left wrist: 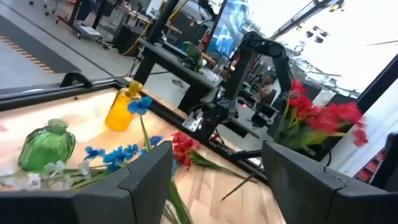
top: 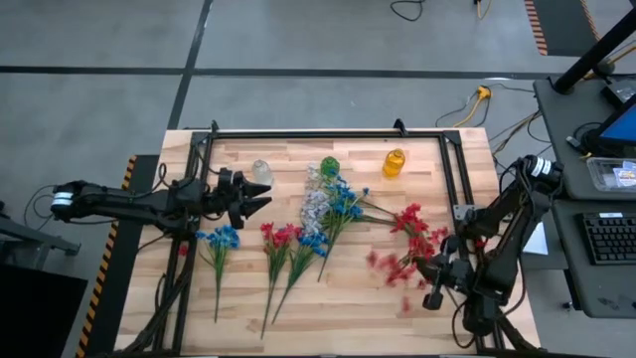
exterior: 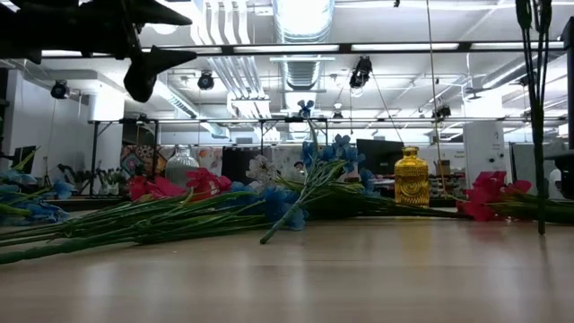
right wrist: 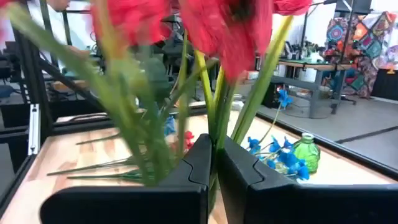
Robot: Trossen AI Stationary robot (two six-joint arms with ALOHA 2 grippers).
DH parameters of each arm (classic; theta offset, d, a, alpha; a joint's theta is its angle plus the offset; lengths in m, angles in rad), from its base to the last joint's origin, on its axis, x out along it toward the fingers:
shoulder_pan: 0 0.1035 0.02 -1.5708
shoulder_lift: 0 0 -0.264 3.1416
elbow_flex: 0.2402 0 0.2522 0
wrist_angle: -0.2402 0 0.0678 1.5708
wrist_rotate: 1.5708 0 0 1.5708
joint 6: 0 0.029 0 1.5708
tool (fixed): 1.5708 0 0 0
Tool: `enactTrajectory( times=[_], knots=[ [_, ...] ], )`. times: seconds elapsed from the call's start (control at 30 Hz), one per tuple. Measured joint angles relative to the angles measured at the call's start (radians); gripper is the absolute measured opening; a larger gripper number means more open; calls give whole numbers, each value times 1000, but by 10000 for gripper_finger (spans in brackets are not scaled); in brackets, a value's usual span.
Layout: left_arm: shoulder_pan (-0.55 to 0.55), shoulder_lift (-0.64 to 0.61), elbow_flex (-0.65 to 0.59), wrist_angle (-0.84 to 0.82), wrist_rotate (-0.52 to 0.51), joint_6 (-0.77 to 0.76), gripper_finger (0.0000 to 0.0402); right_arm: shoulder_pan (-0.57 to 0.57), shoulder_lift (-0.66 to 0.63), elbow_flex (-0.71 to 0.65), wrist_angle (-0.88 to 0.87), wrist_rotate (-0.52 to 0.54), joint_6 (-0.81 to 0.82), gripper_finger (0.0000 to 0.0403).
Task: Sort flowers into vase by color
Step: Put the red flowers into the yellow vase
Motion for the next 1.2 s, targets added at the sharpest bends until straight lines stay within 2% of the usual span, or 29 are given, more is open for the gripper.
enactTrajectory(
  times=[0.2,0.47,0.67,0.8,0.93,1.2],
  knots=[
    [0,24,0,-1,0,19,235,-53,63,6,136,-3,-35,12],
    [0,9,0,0,0,80,235,-99,50,90,141,-8,-157,12],
    [1,-10,0,-1,0,131,235,-127,7,159,141,-8,-190,12],
    [1,-28,0,-11,0,158,235,-172,-1,225,138,-28,-292,12],
    [1,-51,0,-36,0,186,235,-262,-3,322,138,-118,-387,12],
    [3,-95,0,-83,-8,215,235,-500,1,478,167,-419,-728,12]
  ],
)
